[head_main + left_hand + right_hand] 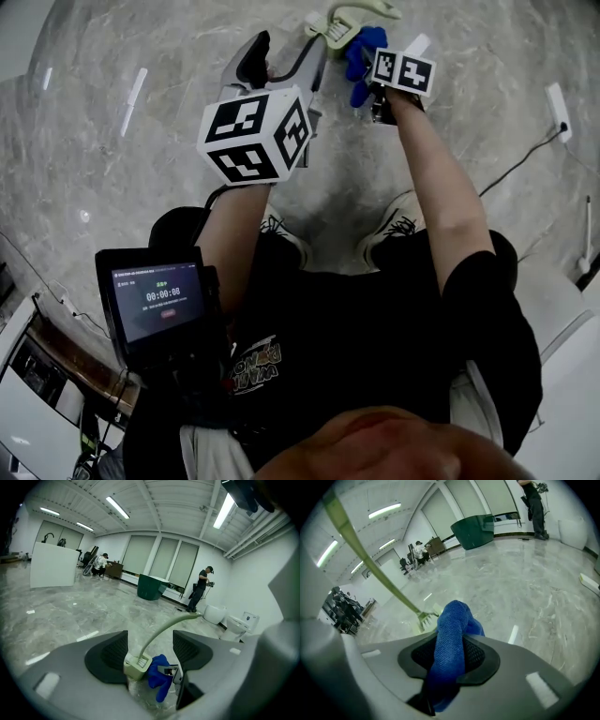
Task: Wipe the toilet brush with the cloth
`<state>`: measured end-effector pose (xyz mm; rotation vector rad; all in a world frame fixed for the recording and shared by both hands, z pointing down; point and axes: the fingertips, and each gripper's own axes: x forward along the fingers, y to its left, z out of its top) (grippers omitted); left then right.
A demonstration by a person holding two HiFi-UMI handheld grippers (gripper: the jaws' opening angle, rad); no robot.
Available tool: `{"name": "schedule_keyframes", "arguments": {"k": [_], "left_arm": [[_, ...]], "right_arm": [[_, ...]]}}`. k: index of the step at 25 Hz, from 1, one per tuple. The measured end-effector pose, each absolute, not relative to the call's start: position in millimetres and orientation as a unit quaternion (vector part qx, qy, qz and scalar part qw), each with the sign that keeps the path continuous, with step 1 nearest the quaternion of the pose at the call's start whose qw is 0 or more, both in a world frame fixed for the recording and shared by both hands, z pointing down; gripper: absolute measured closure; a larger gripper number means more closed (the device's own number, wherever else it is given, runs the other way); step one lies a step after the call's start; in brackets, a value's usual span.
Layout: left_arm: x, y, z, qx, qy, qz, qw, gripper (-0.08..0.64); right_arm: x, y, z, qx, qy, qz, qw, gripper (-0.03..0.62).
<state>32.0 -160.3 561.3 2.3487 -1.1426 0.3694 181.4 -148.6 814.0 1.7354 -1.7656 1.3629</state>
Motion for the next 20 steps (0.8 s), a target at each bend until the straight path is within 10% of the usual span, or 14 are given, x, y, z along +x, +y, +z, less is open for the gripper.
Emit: {"name": "schedule_keyframes", "arguments": {"k": [10, 20], "left_arm": [[21, -167, 551, 0.850, -0.444, 0.108, 0.263, 0.270], [10, -171, 532, 0.849, -0.470, 0.091, 0.222, 0.270]], "right_arm": [[229, -193, 737, 0.645, -0.654, 0.396, 0.022, 0.474], [179, -84, 840, 0.387, -0.736, 0.278, 0.480, 0.474]]}}
